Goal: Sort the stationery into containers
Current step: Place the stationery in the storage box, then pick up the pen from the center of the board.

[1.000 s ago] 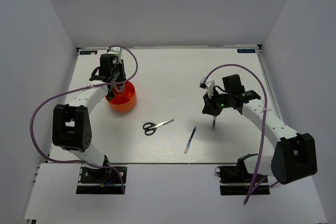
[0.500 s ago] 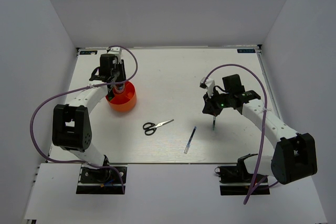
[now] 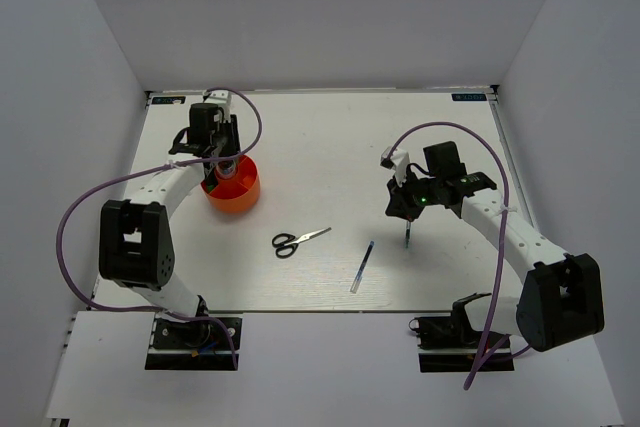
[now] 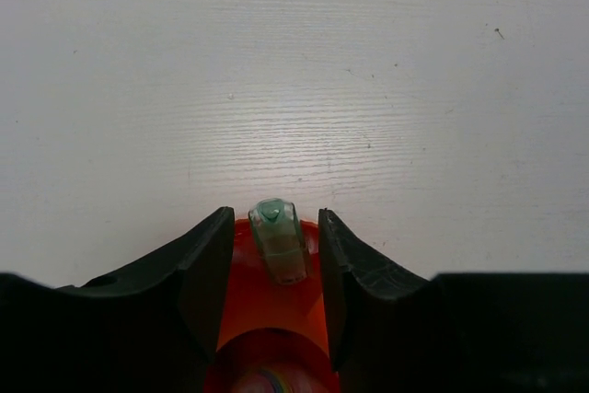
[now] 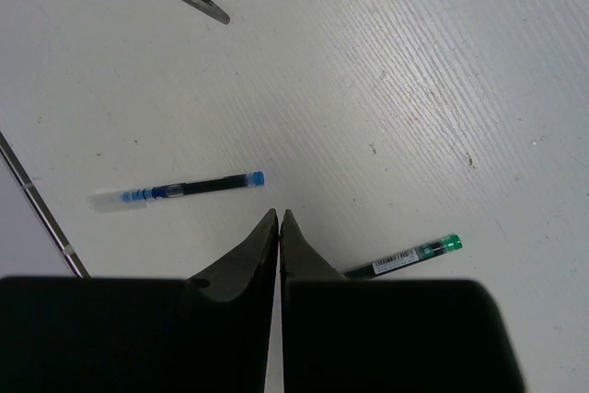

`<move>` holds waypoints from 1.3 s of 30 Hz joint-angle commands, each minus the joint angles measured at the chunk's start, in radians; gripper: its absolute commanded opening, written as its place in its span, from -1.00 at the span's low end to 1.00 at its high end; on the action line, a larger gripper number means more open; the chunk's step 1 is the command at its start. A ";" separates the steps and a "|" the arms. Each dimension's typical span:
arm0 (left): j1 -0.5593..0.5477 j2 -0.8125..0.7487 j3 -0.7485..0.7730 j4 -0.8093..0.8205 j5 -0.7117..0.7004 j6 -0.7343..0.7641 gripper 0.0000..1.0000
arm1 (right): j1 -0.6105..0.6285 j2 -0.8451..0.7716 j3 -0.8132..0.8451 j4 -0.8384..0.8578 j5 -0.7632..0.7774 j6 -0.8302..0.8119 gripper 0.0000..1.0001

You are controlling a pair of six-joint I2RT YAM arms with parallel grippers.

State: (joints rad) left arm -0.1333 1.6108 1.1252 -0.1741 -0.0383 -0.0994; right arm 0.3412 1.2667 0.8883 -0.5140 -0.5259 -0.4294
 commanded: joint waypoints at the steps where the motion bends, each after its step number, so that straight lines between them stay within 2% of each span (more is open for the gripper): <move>1: 0.003 -0.054 0.019 -0.039 -0.005 0.020 0.05 | -0.004 -0.024 0.012 0.028 0.003 -0.008 -0.90; 4: 0.003 -0.063 0.070 -0.073 -0.012 0.043 0.24 | -0.005 -0.027 0.012 0.028 0.001 -0.005 -0.80; 11: 0.006 -0.083 0.220 -0.157 -0.032 0.076 0.43 | -0.002 -0.029 0.014 0.029 0.009 -0.002 0.10; 14: 0.004 -0.117 0.235 -0.174 -0.032 0.072 0.46 | -0.007 -0.033 0.011 0.029 0.012 -0.002 0.32; 16: 0.003 -0.152 0.235 -0.183 -0.028 0.061 0.46 | -0.005 -0.032 0.009 0.031 0.014 0.003 0.76; 17: 0.004 -0.161 0.234 -0.208 -0.023 0.049 0.40 | -0.002 -0.036 0.009 0.032 0.017 0.007 0.81; 19: -0.002 -0.199 0.226 -0.231 -0.012 0.012 0.28 | -0.005 -0.033 0.008 0.038 0.023 0.018 0.81; 20: -0.003 -0.219 0.220 -0.266 0.017 0.001 0.05 | -0.007 -0.033 0.008 0.042 0.027 0.035 0.81; 23: -0.035 -0.265 0.194 -0.326 0.055 -0.035 -0.41 | -0.007 -0.026 0.006 0.049 0.017 0.046 0.81; 24: -0.057 -0.276 0.185 -0.352 0.078 -0.043 -0.64 | -0.010 -0.017 0.009 0.040 0.011 0.047 0.81; 25: -0.087 -0.285 0.177 -0.379 0.087 -0.055 -0.72 | -0.008 -0.010 0.009 0.037 -0.002 0.050 0.81; 27: -0.144 -0.313 0.156 -0.436 0.092 -0.066 -0.75 | -0.014 0.006 0.024 0.016 -0.019 0.053 0.75; 28: -0.188 -0.325 0.144 -0.471 0.089 -0.065 -0.75 | -0.016 0.011 0.027 0.012 -0.026 0.057 0.54; 30: -0.255 -0.342 0.122 -0.539 0.080 -0.072 -0.50 | -0.021 0.017 0.040 -0.001 -0.045 0.060 0.22; 31: -0.296 -0.356 0.114 -0.556 0.080 -0.071 -0.38 | -0.025 0.019 0.040 -0.006 -0.049 0.060 -0.20; 34: -0.397 -0.396 0.070 -0.611 0.072 -0.057 -0.15 | -0.033 0.020 0.041 -0.004 -0.052 0.064 -1.00; 36: -0.452 -0.419 0.028 -0.643 0.063 -0.039 -0.08 | -0.047 0.023 0.040 -0.003 -0.049 0.064 -1.00; 38: -0.500 -0.431 -0.011 -0.654 0.058 -0.030 -0.08 | -0.053 0.028 0.040 0.000 -0.046 0.063 -0.56; 39: -0.509 -0.448 -0.040 -0.656 0.064 -0.025 -0.08 | -0.056 0.031 0.041 -0.001 -0.043 0.060 -0.24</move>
State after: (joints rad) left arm -0.6113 1.2194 1.1297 -0.7670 0.0277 -0.1448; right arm 0.2985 1.2861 0.8902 -0.5186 -0.5522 -0.3653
